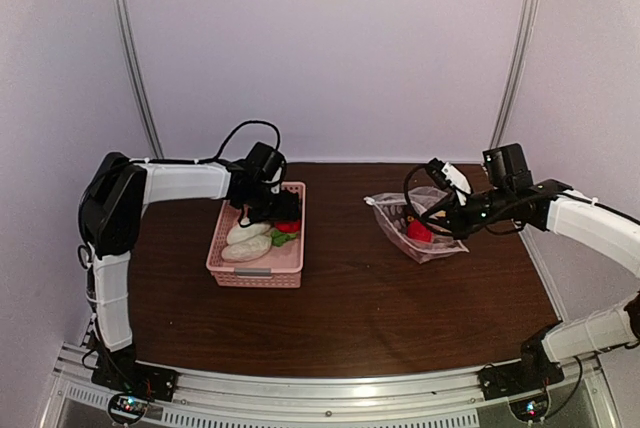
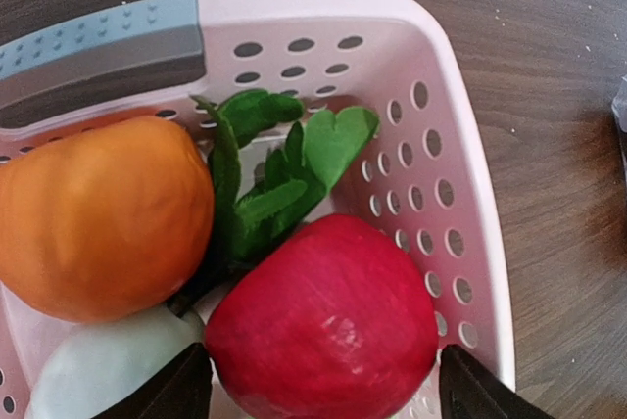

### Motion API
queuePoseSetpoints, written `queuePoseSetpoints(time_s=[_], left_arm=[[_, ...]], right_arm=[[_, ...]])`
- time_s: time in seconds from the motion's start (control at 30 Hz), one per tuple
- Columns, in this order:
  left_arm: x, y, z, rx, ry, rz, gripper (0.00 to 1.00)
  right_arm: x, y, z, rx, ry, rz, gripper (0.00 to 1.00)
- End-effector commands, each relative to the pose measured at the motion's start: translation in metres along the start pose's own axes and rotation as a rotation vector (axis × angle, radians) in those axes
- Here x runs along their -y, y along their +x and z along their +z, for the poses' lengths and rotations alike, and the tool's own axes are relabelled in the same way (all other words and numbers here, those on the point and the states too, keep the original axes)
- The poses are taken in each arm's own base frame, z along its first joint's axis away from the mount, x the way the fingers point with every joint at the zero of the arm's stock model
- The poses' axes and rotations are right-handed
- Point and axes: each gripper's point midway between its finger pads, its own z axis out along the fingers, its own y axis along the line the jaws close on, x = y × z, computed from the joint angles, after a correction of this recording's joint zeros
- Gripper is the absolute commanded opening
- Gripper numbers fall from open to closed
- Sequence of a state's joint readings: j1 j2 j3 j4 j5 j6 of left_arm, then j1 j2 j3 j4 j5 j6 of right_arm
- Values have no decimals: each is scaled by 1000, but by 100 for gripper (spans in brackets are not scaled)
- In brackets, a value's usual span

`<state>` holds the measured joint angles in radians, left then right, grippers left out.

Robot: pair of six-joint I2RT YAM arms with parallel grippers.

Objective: Place the food in the zip-top bag and seal the zipper
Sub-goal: Pick up the fake fruit from the bin.

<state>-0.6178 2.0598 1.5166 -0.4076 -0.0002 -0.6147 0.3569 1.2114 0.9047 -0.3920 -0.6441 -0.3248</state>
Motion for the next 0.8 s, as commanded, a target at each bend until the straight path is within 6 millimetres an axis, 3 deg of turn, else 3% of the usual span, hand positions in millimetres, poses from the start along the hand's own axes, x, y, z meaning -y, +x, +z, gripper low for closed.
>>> queuePoseSetpoints(time_s=[0.0, 0.3, 0.57, 0.77], left_arm=[[2, -19, 7, 62, 1, -26, 80], [3, -23, 9, 70, -3, -27, 72], [7, -33, -43, 135, 16, -35, 64], [20, -24, -87, 195, 57, -33, 63]], right_arm=[[-2, -1, -3, 20, -8, 5, 0], [0, 0, -4, 20, -1, 9, 0], [2, 0, -5, 22, 8, 7, 0], [5, 2, -4, 19, 22, 14, 0]])
